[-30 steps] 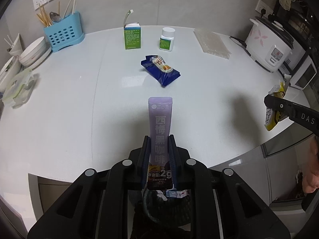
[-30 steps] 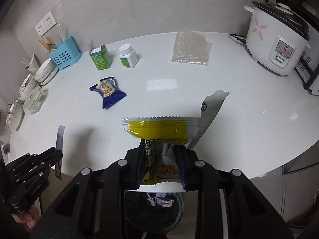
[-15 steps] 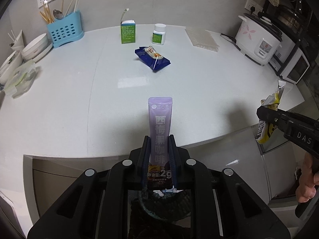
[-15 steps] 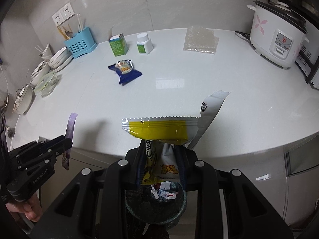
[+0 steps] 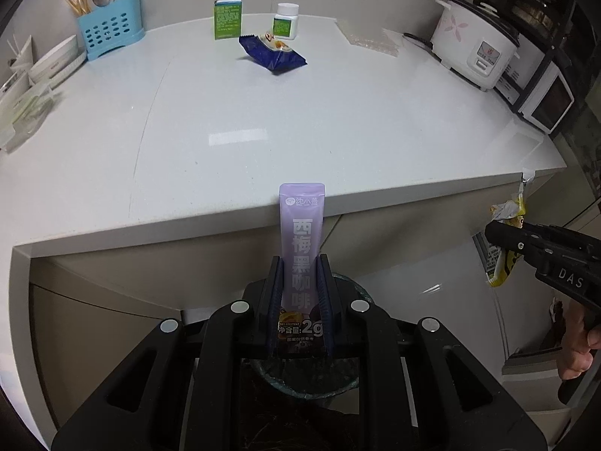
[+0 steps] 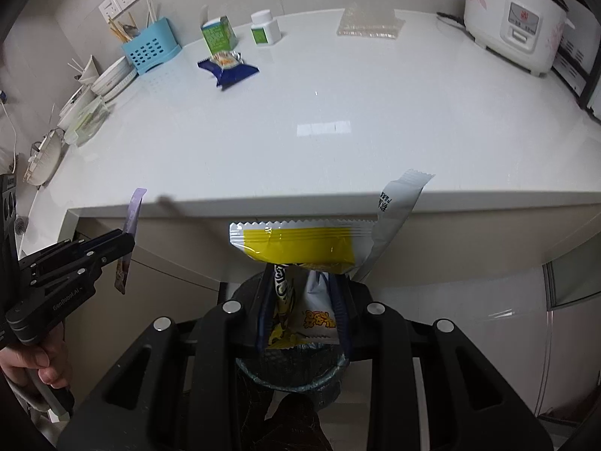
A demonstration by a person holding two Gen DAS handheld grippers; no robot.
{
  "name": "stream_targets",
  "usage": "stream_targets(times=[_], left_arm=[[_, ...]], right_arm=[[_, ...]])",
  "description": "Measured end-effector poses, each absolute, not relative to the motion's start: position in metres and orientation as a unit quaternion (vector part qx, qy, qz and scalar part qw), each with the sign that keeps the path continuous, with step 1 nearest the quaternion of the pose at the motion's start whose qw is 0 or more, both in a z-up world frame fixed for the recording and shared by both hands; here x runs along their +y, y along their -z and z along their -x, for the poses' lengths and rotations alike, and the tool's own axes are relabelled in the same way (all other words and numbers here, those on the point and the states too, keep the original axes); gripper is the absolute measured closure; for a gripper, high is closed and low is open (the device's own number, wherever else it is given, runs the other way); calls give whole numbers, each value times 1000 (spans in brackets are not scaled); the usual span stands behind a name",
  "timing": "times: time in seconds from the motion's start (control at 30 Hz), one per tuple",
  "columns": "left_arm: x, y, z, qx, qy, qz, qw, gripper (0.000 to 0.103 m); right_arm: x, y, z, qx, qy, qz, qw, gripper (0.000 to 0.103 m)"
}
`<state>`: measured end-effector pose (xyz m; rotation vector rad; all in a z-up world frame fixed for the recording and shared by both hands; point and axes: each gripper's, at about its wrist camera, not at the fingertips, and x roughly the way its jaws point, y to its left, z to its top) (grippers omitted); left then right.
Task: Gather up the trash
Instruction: 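Carry the coffee stick and yellow snack bag down over the trash bin, then open the right tool dropping the snack bag while the left tool releases the coffee stick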
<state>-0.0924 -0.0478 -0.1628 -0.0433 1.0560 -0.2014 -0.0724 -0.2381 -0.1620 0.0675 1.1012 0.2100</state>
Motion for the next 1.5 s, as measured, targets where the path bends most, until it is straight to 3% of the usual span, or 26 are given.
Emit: stream_targets(times=[0.77,1.5], left_arm=[[-40,248,102,541,93,20,835,86],[-6,270,114,562,52,35,825,86]], right_arm=[[-207,287,95,596,-112,-5,795,77],[-165,351,80,629,-123,19,767,76]])
